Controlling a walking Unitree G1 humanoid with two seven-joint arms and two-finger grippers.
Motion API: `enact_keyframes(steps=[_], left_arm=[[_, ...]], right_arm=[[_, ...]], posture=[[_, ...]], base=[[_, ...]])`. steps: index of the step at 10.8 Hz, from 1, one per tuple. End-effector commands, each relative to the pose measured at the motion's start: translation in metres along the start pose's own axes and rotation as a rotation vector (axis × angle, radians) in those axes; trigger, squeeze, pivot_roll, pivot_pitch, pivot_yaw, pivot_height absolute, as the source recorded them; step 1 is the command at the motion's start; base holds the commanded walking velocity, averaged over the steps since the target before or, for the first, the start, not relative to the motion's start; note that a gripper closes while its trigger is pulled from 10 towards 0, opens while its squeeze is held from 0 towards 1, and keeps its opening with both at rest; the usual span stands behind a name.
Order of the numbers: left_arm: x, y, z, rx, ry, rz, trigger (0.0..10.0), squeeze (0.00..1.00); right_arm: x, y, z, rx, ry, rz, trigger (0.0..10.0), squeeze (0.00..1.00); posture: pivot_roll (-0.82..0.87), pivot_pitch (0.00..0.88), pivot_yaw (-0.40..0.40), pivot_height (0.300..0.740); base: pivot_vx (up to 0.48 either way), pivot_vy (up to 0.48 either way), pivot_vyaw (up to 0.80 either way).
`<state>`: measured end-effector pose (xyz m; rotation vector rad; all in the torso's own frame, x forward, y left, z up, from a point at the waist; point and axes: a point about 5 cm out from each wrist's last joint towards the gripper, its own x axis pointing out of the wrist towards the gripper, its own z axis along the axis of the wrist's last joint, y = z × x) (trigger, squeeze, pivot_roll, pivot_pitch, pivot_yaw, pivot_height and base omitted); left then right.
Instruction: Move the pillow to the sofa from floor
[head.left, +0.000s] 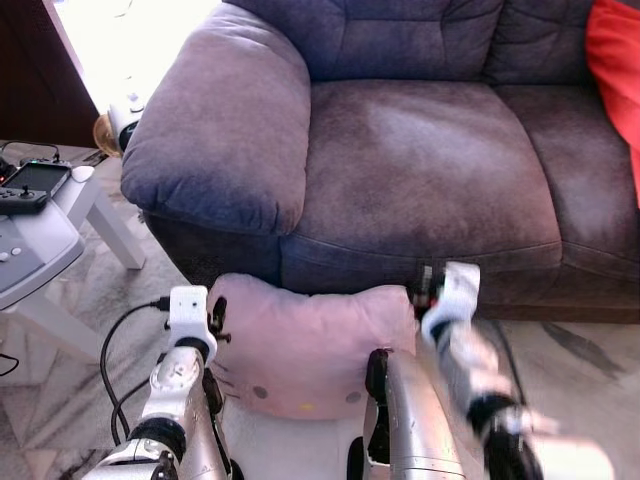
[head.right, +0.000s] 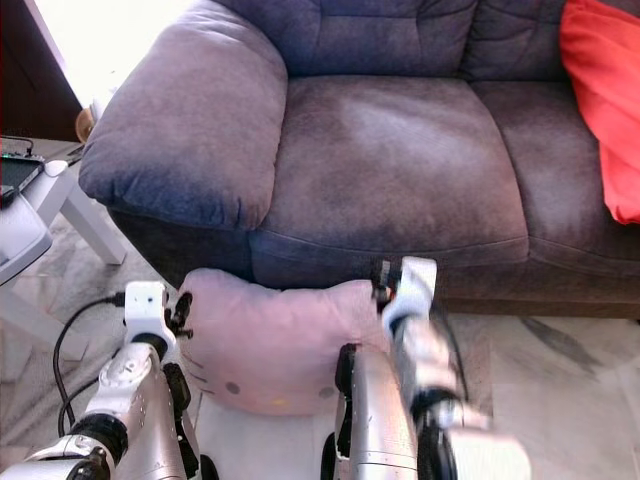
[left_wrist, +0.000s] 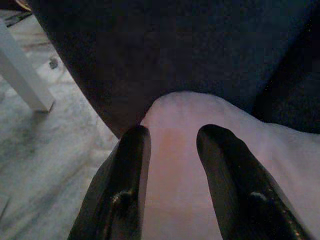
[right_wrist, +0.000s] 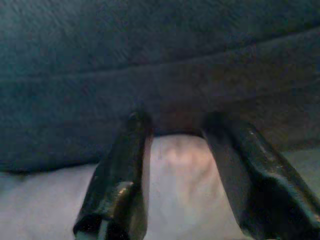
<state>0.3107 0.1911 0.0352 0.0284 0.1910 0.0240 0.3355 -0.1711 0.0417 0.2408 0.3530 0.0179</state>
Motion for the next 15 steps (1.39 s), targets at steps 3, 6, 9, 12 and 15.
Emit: enact_keyframes(steps=[3,6,9,12,15], left_arm=[[0.001,0.016,0.009,-0.027,-0.029,0.035,10.0,0.0],[0.004,0.019,0.019,-0.038,-0.06,0.035,10.0,0.0],[0.0,0.013,0.017,-0.057,-0.07,0.013,10.0,0.0],[-0.004,0.006,0.014,-0.074,-0.069,-0.012,10.0,0.0],[-0.006,0.003,0.026,-0.082,-0.116,-0.02,10.0,0.0]], right_arm=[[0.004,-0.002,0.003,0.102,0.107,0.021,10.0,1.0],[0.005,0.004,0.004,0.095,0.144,0.062,10.0,1.0],[0.007,0.002,0.013,0.038,0.129,0.07,10.0,1.0],[0.009,-0.008,0.03,-0.023,0.077,0.011,10.0,0.0],[0.009,-0.007,0.034,0.025,0.052,0.033,10.0,0.0]], posture=[[0.08,0.178,-0.052,0.445],[0.08,0.22,-0.055,0.445],[0.07,0.266,-0.058,0.445],[0.06,0.295,-0.057,0.445],[0.06,0.325,-0.065,0.445]], base=[[0.0,0.0,0.0],[0.0,0.0,0.0],[0.0,0.0,0.0],[0.0,0.0,0.0],[0.0,0.0,0.0]])
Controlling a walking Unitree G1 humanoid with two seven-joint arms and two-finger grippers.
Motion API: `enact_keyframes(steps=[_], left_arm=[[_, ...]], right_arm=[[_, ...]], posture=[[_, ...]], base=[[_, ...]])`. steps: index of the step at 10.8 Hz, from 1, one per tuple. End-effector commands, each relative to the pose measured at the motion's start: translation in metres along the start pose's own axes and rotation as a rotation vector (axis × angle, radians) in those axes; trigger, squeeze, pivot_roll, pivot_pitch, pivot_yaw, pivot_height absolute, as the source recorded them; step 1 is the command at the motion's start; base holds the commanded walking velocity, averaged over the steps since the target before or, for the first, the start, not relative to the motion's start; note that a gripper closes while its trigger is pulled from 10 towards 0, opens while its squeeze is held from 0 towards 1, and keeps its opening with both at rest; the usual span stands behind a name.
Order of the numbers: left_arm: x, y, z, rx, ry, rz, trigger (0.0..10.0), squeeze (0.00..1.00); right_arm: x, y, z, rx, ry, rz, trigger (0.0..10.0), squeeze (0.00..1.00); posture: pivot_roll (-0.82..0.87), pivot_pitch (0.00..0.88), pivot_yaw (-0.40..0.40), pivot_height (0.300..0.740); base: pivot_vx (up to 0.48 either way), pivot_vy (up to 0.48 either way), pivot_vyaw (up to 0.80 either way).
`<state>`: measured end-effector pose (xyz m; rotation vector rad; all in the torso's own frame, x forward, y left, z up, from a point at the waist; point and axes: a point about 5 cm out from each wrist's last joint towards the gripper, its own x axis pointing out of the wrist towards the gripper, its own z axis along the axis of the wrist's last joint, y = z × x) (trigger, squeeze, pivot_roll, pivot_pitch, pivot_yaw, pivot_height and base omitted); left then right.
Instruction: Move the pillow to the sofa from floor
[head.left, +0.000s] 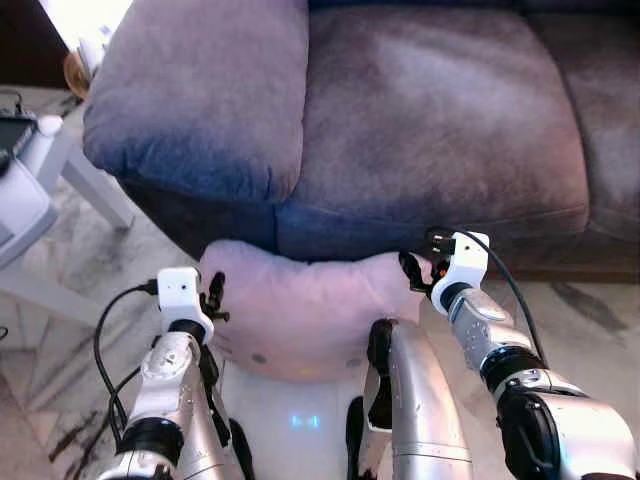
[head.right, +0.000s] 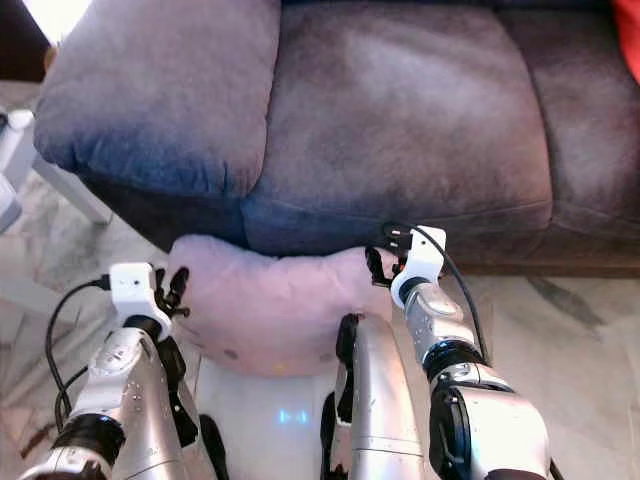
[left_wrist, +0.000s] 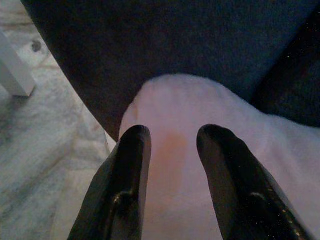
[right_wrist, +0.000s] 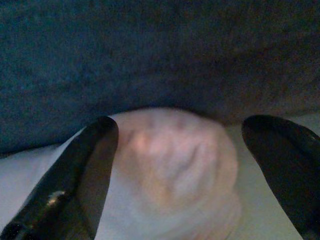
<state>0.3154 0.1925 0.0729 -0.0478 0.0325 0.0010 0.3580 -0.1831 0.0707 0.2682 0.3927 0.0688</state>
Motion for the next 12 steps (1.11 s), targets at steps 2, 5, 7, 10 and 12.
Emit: enact_keyframes(steps=[2,5,7,10,12], left_arm=[[0.003,0.007,0.026,-0.006,-0.088,0.014,10.0,0.0],[0.006,0.012,0.06,0.015,-0.191,0.009,10.0,0.0],[-0.004,0.009,0.054,0.015,-0.16,0.007,10.0,0.0],[-0.011,0.008,0.056,0.01,-0.141,0.009,10.0,0.0],[-0.011,0.007,0.057,0.01,-0.14,0.007,10.0,0.0]], right_arm=[[-0.003,-0.006,-0.012,0.019,0.038,-0.017,10.0,0.0],[-0.006,-0.01,-0.023,0.034,0.065,-0.037,10.0,0.0],[-0.007,-0.008,-0.028,0.047,0.072,-0.025,10.0,0.0],[-0.007,-0.006,-0.031,0.031,0.067,-0.004,0.0,0.0],[-0.007,-0.002,-0.033,0.035,0.048,0.01,0.0,0.0]], posture=[[0.07,0.346,-0.071,0.445],[0.1,0.37,-0.067,0.445],[0.1,0.391,-0.065,0.445],[0.11,0.407,-0.065,0.445],[0.11,0.408,-0.064,0.445]], base=[[0.0,0.0,0.0],[0.0,0.0,0.0],[0.0,0.0,0.0],[0.0,0.0,0.0],[0.0,0.0,0.0]])
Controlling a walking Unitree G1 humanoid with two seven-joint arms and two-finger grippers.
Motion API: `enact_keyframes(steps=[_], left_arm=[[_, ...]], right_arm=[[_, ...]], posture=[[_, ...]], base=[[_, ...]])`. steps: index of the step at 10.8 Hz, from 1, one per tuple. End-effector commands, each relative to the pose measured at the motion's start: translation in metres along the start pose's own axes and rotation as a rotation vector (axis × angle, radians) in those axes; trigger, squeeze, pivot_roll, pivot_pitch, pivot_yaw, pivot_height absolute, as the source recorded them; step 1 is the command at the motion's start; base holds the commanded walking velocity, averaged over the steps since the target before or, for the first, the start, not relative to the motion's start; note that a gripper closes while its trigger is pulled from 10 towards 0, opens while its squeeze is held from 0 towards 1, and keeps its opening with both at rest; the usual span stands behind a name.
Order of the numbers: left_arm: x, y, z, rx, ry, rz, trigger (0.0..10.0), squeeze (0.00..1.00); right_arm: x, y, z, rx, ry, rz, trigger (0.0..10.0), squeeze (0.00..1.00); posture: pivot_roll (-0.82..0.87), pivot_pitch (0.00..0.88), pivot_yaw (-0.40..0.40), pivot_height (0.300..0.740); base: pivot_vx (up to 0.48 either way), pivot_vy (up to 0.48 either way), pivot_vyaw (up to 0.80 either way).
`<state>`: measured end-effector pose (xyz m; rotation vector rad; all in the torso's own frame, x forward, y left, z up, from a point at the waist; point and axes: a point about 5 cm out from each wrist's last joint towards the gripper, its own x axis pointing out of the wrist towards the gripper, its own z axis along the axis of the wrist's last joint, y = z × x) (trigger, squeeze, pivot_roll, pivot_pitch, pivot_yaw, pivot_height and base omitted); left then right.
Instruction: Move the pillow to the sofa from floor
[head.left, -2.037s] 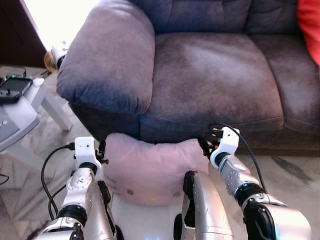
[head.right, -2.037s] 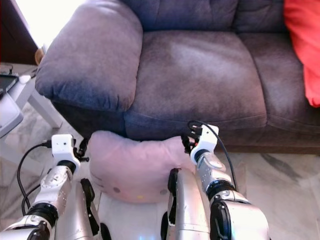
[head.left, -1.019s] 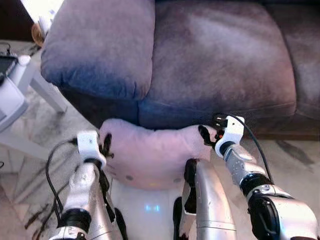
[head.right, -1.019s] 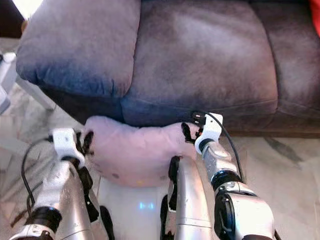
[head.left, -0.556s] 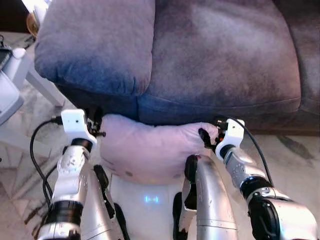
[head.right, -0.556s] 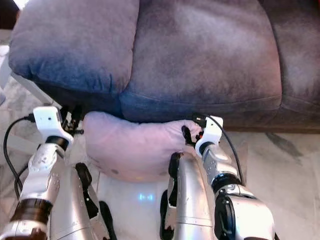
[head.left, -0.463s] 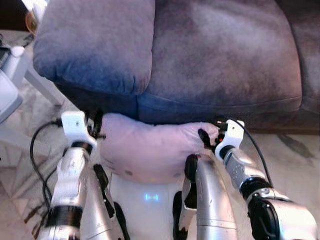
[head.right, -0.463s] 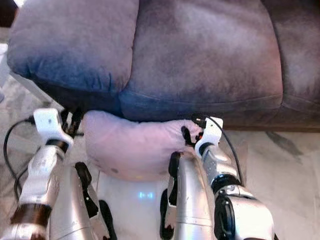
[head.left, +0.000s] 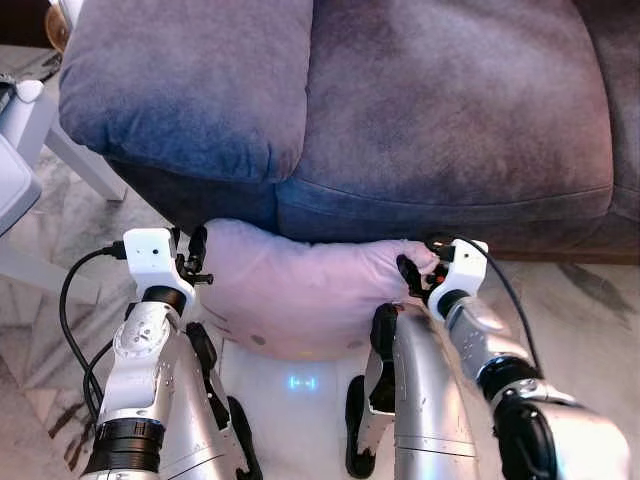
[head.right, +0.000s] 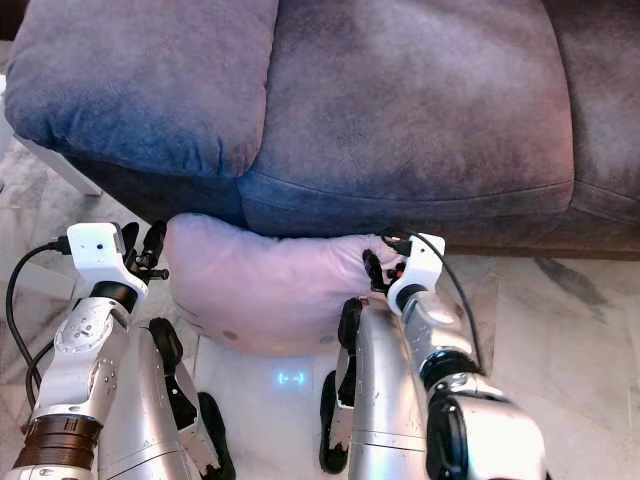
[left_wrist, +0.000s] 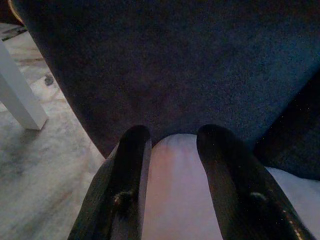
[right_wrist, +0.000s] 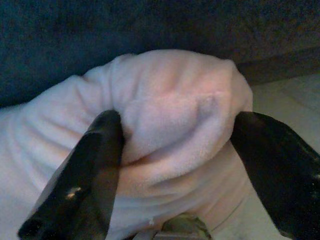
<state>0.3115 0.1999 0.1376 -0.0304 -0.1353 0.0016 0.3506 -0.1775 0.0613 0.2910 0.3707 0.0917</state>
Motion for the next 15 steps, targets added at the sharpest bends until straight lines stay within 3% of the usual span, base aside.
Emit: enact_keyframes(steps=[1,4,7,10,14,15], left_arm=[[-0.006,0.002,-0.007,-0.005,0.031,0.01,10.0,0.0],[-0.006,-0.001,-0.006,0.03,0.046,-0.007,10.0,0.0],[-0.001,-0.001,-0.006,0.033,0.047,-0.006,10.0,0.0],[0.001,-0.005,-0.013,0.032,0.073,-0.011,10.0,0.0],[0.013,-0.004,-0.012,0.043,0.059,0.014,10.0,0.0],[0.016,0.004,-0.014,0.027,0.074,0.071,10.0,0.0]], right_arm=[[-0.006,-0.005,-0.022,0.02,0.066,-0.015,0.0,0.0],[-0.006,-0.001,-0.027,0.028,0.064,-0.006,0.0,0.0],[-0.007,-0.008,-0.023,-0.003,0.066,-0.044,0.0,0.0],[-0.008,-0.009,-0.023,0.028,0.028,-0.056,0.0,0.0],[-0.005,0.003,-0.016,-0.001,-0.033,-0.011,0.0,0.0],[-0.005,0.002,-0.016,-0.063,-0.027,-0.012,6.6,0.0]], posture=[[0.11,0.41,-0.063,0.445],[0.11,0.401,-0.063,0.445],[0.11,0.382,-0.063,0.445],[0.1,0.367,-0.057,0.445],[0.1,0.279,-0.07,0.445],[0.1,0.247,-0.073,0.445]], base=[[0.0,0.0,0.0],[0.0,0.0,0.0],[0.0,0.0,0.0],[0.0,0.0,0.0],[0.0,0.0,0.0],[0.0,0.0,0.0]])
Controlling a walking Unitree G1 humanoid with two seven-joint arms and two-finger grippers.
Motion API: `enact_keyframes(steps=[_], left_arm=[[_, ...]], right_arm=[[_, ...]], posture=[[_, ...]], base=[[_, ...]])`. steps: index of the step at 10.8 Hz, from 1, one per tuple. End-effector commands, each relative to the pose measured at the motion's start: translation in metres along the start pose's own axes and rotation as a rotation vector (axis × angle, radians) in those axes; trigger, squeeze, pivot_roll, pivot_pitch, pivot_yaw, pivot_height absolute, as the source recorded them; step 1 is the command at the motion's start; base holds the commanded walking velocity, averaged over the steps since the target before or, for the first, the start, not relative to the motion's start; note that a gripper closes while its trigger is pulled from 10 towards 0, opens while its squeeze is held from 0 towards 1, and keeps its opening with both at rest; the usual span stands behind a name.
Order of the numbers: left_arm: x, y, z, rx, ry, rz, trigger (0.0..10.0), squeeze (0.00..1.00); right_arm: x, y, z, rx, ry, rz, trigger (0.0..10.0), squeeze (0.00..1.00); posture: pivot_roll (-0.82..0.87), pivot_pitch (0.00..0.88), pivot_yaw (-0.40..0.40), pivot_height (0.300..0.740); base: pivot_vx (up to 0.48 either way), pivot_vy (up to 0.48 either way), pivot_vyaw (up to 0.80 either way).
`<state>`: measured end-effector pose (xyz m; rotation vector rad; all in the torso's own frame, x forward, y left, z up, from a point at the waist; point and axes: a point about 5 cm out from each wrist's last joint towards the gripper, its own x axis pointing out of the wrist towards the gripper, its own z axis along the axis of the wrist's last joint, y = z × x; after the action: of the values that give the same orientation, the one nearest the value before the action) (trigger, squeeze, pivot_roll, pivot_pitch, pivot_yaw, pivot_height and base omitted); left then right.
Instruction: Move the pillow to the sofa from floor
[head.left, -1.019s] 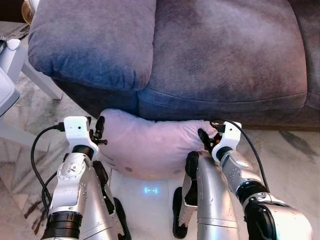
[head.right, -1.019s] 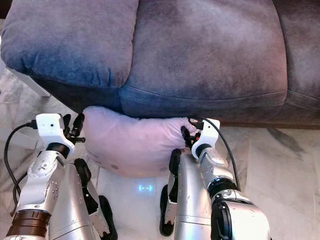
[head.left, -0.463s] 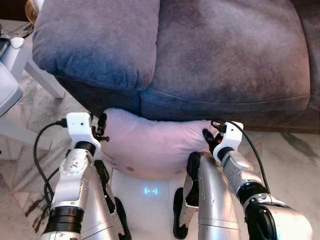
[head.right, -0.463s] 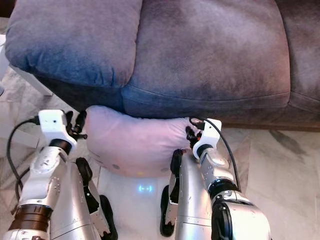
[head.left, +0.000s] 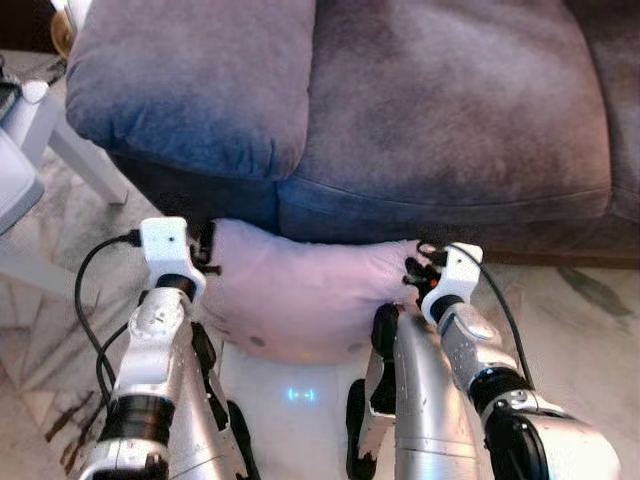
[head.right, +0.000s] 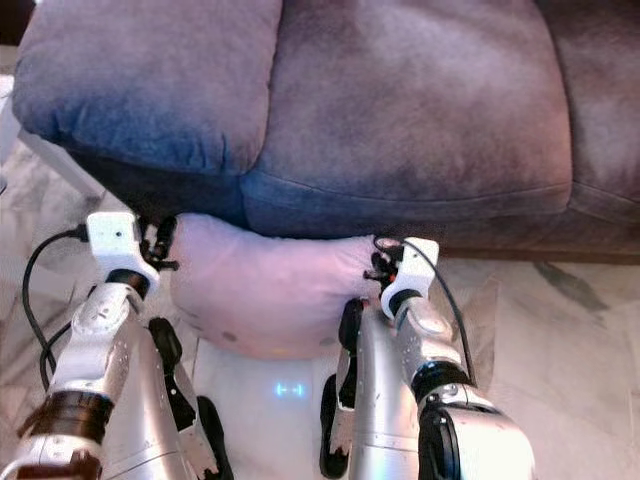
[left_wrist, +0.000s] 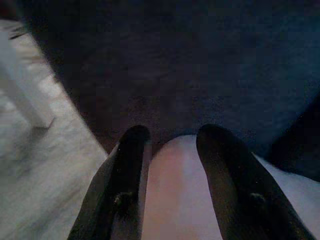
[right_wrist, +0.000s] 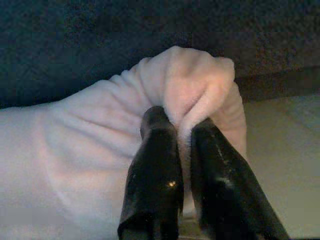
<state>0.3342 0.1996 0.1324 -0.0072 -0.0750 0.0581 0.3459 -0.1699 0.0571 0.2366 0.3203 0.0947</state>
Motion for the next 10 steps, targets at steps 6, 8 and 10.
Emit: enact_keyframes(steps=[6,8,10], left_arm=[[0.012,0.018,-0.039,-0.231,0.268,0.104,10.0,1.0],[0.017,0.006,-0.044,-0.293,0.299,0.06,10.0,1.0],[0.022,-0.001,-0.044,-0.268,0.32,0.056,10.0,1.0]], right_arm=[[-0.014,-0.027,-0.011,0.029,-0.013,-0.07,10.0,0.0],[-0.016,-0.03,-0.01,0.028,-0.017,-0.065,10.0,0.0],[-0.018,-0.031,-0.012,0.03,-0.012,-0.06,10.0,0.0]], posture=[[0.06,0.212,-0.078,0.445],[0.04,0.239,-0.088,0.445],[0.03,0.291,-0.101,0.445]], base=[[0.0,0.0,0.0],[0.0,0.0,0.0],[0.0,0.0,0.0]])
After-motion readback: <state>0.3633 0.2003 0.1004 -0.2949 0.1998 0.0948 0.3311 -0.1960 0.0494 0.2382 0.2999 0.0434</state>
